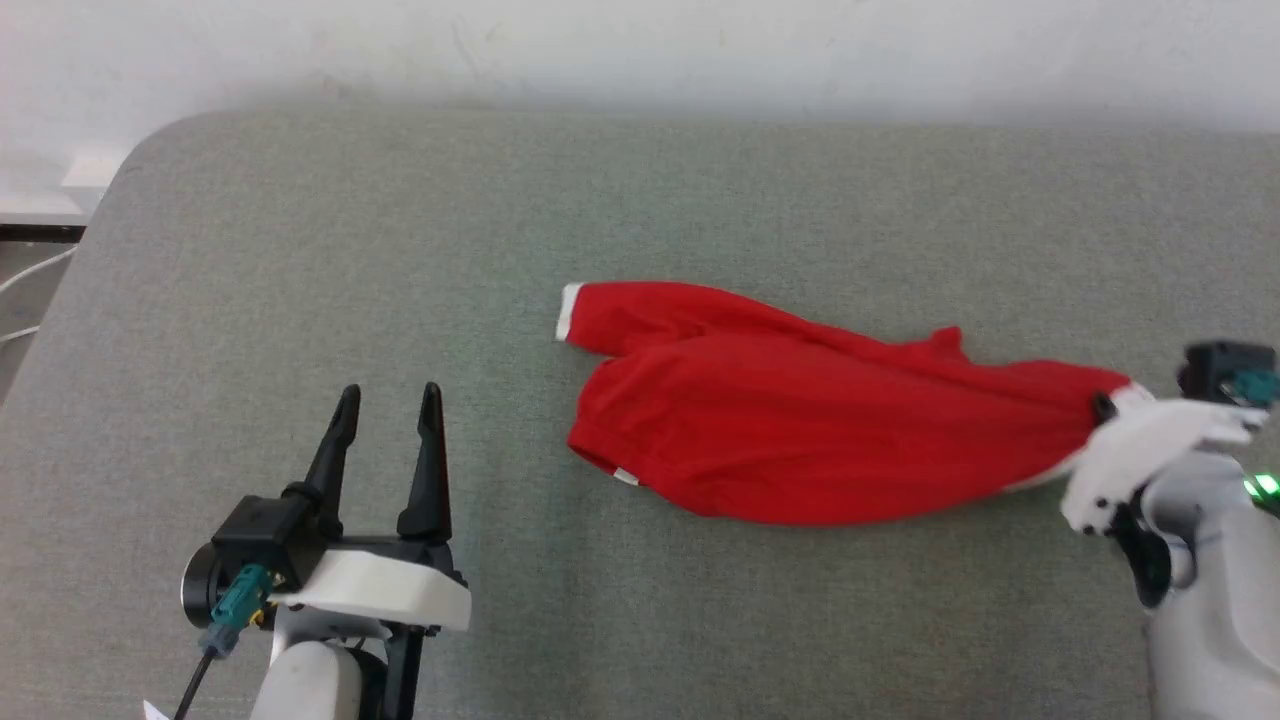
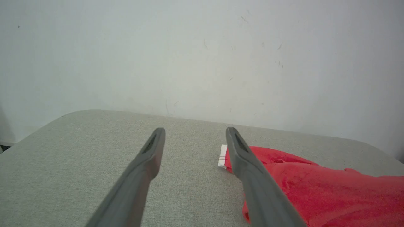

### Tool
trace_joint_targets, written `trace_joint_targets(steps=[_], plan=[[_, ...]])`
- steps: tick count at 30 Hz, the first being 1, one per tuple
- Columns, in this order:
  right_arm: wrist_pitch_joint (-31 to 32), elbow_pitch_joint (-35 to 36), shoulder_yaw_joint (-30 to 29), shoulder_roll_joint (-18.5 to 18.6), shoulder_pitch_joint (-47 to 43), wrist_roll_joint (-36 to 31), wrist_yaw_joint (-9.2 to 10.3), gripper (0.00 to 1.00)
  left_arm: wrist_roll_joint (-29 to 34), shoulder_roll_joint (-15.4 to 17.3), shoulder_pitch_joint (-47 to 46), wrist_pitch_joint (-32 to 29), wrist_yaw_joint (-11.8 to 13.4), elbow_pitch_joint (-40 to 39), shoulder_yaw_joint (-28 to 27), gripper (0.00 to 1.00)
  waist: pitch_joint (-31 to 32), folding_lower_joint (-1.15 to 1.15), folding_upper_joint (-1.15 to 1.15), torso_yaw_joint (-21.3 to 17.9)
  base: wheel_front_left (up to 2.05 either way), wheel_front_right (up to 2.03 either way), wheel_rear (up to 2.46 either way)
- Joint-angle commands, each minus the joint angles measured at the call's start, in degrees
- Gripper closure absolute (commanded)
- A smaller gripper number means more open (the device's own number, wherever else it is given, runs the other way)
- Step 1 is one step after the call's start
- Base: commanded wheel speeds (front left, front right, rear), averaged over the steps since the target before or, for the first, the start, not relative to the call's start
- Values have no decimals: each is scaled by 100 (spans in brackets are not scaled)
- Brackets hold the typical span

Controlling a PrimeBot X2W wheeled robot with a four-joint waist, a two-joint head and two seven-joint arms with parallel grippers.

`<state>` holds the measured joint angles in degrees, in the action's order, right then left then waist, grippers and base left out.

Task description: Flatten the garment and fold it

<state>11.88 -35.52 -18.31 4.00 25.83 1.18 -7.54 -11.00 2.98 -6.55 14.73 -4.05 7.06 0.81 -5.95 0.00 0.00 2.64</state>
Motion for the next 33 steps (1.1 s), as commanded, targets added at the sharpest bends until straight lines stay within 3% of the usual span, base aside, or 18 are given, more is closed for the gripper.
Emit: trace_joint_targets(steps=[1,6,9,14,20,27,33], plan=[[-9,6,-212,-27,-131,-126,5,0,-9,-10,-81,27,-37,17,24,0,-13,0,0,-21,0,0,0],[-210,512,-774,-87,-608,-664,5,0,-10,-10,-69,27,-46,39,41,0,35,0,0,-45,0,0,0],[-491,1093,-861,-107,-953,-625,5,0,-12,-10,-56,27,-59,47,50,0,81,0,0,-41,0,0,0],[-1387,2106,133,-111,-1717,6,5,0,-55,-10,-14,27,-129,139,242,0,154,0,0,-81,0,0,0],[-1739,2840,1086,-112,-2384,475,5,0,-439,-10,-136,-384,-294,816,1334,0,145,0,0,-209,0,0,0],[-1668,3005,1436,-112,-2489,652,5,0,-1309,-10,-472,-1399,-326,1380,2132,0,93,0,0,-376,0,0,0],[-1616,3111,1596,-112,-2500,699,5,0,-1766,-10,-831,-2152,-234,1831,2338,0,41,0,0,-516,0,0,0]])
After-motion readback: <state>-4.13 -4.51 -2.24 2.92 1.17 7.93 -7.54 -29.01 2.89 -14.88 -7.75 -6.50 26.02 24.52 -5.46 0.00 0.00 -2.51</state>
